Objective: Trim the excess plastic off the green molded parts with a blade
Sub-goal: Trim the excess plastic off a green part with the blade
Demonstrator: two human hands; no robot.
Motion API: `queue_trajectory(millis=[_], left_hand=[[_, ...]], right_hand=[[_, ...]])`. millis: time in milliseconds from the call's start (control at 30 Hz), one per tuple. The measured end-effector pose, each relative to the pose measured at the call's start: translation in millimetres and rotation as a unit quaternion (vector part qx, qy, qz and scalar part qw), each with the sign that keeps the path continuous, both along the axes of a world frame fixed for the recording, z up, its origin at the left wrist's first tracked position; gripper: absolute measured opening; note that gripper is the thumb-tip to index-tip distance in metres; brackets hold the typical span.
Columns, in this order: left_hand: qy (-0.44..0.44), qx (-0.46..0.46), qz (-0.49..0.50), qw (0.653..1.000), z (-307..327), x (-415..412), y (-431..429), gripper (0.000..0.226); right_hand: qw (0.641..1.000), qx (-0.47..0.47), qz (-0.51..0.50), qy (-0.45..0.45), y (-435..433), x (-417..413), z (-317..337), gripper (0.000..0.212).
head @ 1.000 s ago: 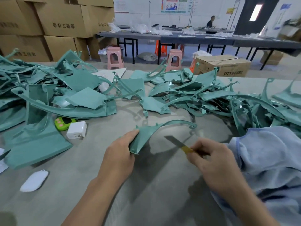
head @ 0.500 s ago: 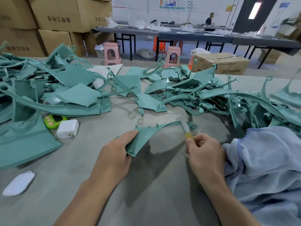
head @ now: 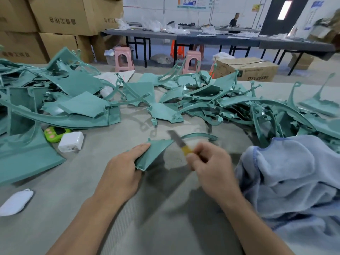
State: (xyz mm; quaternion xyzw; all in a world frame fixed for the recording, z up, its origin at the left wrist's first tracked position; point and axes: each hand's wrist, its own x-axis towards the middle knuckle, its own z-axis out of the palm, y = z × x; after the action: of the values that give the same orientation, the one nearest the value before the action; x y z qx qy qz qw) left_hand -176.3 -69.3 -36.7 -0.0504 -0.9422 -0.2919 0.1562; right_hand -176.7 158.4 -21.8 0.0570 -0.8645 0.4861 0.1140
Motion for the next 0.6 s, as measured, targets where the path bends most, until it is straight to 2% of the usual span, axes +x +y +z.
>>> queue_trajectory(millis=[33,67,167,200,233,267,333,400,433,500,600], left_hand=[[0.003,-0.007,-0.003,1.0,-0.1,-0.3,-1.1,0.07],[0.006,-0.014,-0.005,1.0,-0.1,-0.8,-1.8,0.071],[0.002,-0.018,-0.006,1.0,-0.2,-0.8,-4.1,0.073],[0.004,-0.013,-0.004,1.0,-0.1,0.0,-4.9,0.073],[0.007,-0.008,-0.001,1.0,0.0,0.6,-5.3,0.073],[0.008,-0.006,0.001,1.0,-0.1,1.2,-5.3,0.072],[0.006,-0.005,0.001,1.0,0.5,1.1,-4.7,0.07],[0.005,0.006,0.001,1.0,1.4,1.3,-5.1,0.069],[0.001,0.013,0.004,1.0,1.9,1.4,-5.9,0.068],[-0.005,0.015,0.008,1.0,3.0,2.1,-7.4,0.066],[-0.009,0.017,0.006,1.0,3.9,4.6,-7.5,0.068]], right_hand=[[0.999,0.033,0.02,-0.002,-5.9,-0.3,-4.4,0.018],[0.998,0.063,0.0,-0.011,-6.5,-4.6,-7.6,0.021],[0.976,0.063,-0.194,-0.078,15.0,-18.1,-4.9,0.029],[0.961,0.066,-0.257,-0.076,23.0,-19.1,-4.3,0.032],[0.957,0.066,-0.278,-0.056,26.7,-18.1,-4.8,0.032],[0.967,0.054,-0.247,-0.032,25.8,-14.5,-4.9,0.03],[0.995,0.014,-0.104,0.004,8.4,-3.3,-2.4,0.024],[0.999,0.039,-0.001,0.011,-9.1,3.9,-4.8,0.023],[0.997,0.074,0.002,0.008,-11.4,1.9,-7.7,0.025],[0.989,0.111,-0.094,-0.037,-3.0,-9.0,-8.3,0.025],[0.945,0.13,-0.287,-0.088,25.9,-17.9,-7.3,0.028]])
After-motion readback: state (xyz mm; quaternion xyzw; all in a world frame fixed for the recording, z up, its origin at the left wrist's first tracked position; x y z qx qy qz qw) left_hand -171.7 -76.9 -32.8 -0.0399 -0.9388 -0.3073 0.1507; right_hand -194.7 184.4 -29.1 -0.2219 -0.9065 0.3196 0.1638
